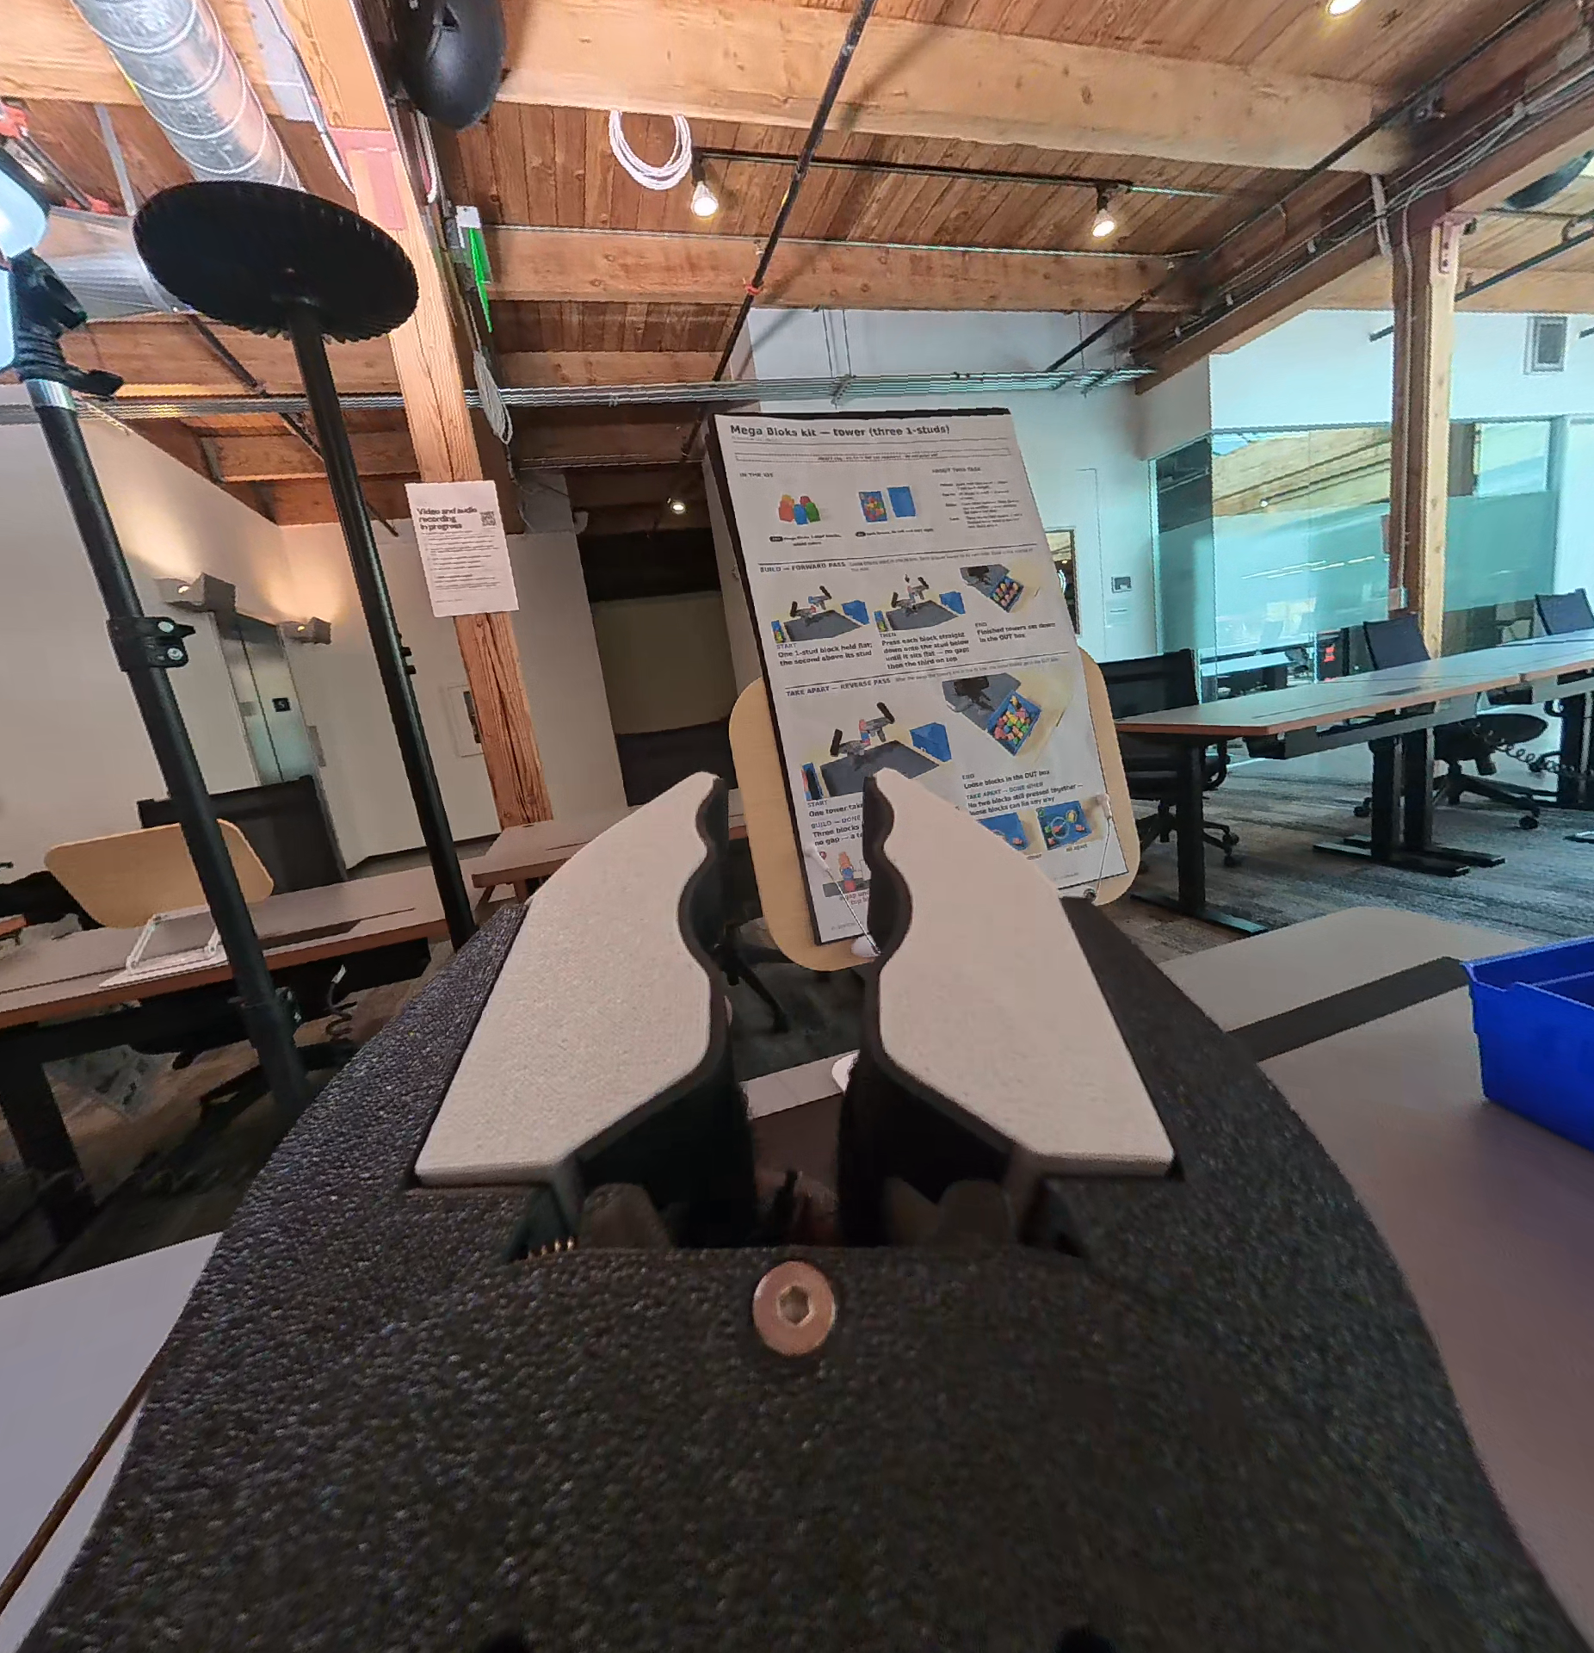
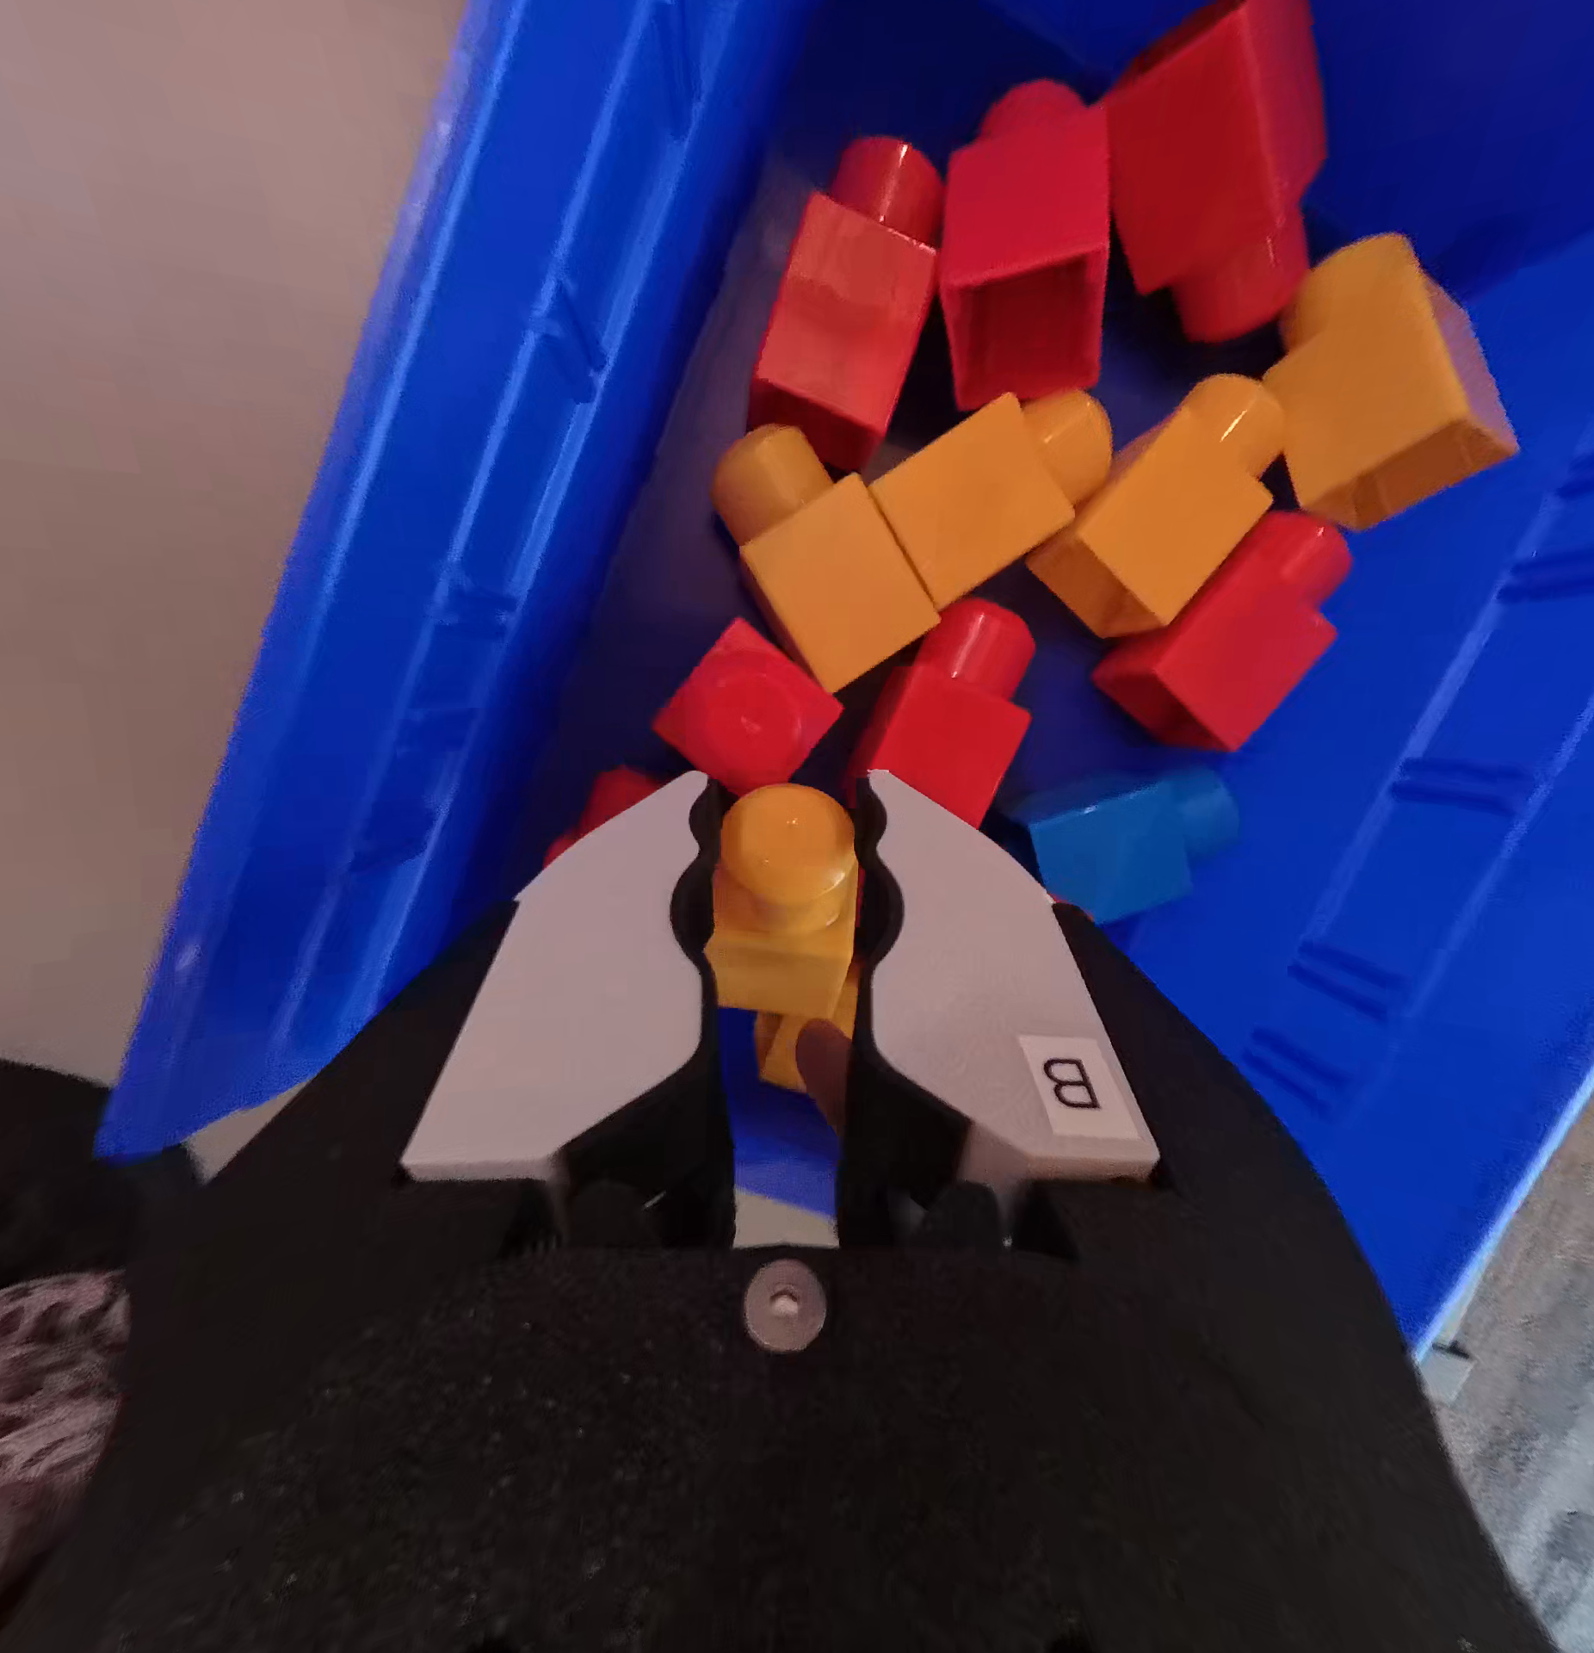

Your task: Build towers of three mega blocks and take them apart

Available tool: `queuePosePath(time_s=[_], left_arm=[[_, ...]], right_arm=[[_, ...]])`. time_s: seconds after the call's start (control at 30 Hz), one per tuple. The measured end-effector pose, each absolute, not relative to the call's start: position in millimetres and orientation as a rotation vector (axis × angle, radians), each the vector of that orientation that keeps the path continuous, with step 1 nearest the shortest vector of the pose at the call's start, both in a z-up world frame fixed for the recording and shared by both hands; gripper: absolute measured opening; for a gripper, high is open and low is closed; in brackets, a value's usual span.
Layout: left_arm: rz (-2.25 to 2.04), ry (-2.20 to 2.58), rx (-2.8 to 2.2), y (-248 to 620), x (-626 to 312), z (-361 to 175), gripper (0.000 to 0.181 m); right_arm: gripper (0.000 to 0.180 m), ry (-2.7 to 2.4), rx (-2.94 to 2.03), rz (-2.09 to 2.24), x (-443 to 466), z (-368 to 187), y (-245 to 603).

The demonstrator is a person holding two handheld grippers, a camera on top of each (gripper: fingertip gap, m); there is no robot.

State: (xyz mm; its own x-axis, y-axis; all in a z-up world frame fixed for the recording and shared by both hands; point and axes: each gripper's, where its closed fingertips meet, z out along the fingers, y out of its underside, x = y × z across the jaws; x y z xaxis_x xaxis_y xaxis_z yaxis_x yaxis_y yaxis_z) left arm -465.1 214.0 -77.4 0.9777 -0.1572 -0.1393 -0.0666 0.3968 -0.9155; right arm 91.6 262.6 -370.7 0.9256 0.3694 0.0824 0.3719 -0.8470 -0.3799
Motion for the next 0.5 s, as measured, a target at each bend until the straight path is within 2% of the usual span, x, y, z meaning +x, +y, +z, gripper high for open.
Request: queuePosePath(time_s=[0.07,0.2,0.37,0.5], left_arm=[[-0.051,0.222,-1.163,213.3,-465.0,-77.3,0.028],[-0.052,0.221,-1.161,212.2,-466.0,-77.1,0.028],[-0.050,0.224,-1.163,212.3,-466.3,-77.6,0.028],[-0.038,0.237,-1.174,213.4,-465.7,-79.6,0.028]], right_arm=[[0.028,-0.555,-2.647,0.006,91.8,-377.9,273.2],[0.000,-0.460,-2.582,0.031,94.9,-386.6,295.4],[0.000,-0.409,-2.543,-0.048,101.0,-392.9,314.2],[0.004,-0.325,-2.389,-0.106,105.2,-360.3,330.1]])
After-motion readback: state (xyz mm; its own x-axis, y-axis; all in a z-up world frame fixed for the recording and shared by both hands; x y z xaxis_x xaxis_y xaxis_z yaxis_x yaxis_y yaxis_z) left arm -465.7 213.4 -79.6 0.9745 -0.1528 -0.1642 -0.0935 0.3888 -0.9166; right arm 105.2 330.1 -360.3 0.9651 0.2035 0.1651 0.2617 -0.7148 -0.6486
